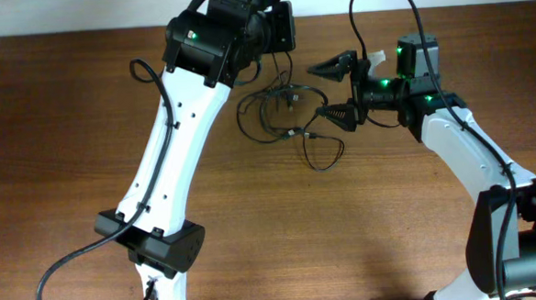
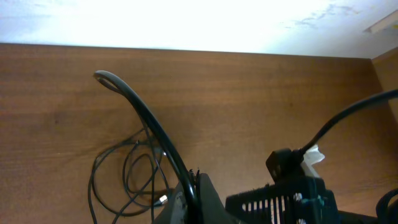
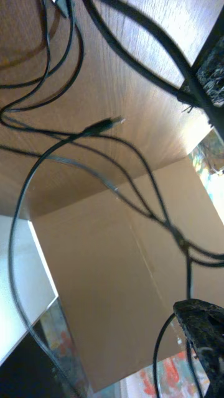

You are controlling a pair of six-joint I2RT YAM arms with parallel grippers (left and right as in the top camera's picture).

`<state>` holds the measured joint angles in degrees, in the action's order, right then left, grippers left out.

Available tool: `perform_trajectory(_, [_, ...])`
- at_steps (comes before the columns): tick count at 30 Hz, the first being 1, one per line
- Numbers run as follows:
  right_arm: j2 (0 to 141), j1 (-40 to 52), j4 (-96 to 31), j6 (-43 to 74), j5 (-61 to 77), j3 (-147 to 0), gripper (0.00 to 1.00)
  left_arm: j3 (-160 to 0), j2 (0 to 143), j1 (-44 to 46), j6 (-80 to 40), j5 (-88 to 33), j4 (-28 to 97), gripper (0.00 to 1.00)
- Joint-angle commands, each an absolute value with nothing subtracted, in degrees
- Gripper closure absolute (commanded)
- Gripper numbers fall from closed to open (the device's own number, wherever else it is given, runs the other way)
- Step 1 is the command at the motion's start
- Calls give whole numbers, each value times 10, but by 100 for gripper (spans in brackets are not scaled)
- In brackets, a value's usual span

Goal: Untangle cables

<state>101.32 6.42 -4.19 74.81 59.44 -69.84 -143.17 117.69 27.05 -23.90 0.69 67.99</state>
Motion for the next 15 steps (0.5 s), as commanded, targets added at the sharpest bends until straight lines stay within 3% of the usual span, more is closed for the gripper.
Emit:
perform_trajectory(1, [1010, 81, -36, 780, 558, -701, 17, -1441, 1186, 270, -248, 12, 682, 100])
perform_trajectory(2, [1010, 86, -36, 774, 548, -700, 36, -1442, 1186, 270, -248, 1, 682, 100])
perform_trajectory(5, [1012, 103, -51, 675, 504, -700, 68, -1442, 1185, 280, -213, -2, 669, 100])
perform_trajectory(6, [1014, 106, -69, 661, 489, -700, 85, -1447, 1184, 284, -209, -2, 664, 100])
perform_trajectory(7, [1017, 105, -87, 650, 479, -699, 96, -1457, 1182, 283, -209, -2, 663, 100])
perform_trajectory(15, [1026, 75, -253, 498, 363, -698, 96, -1590, 1114, 237, -172, -2, 662, 100])
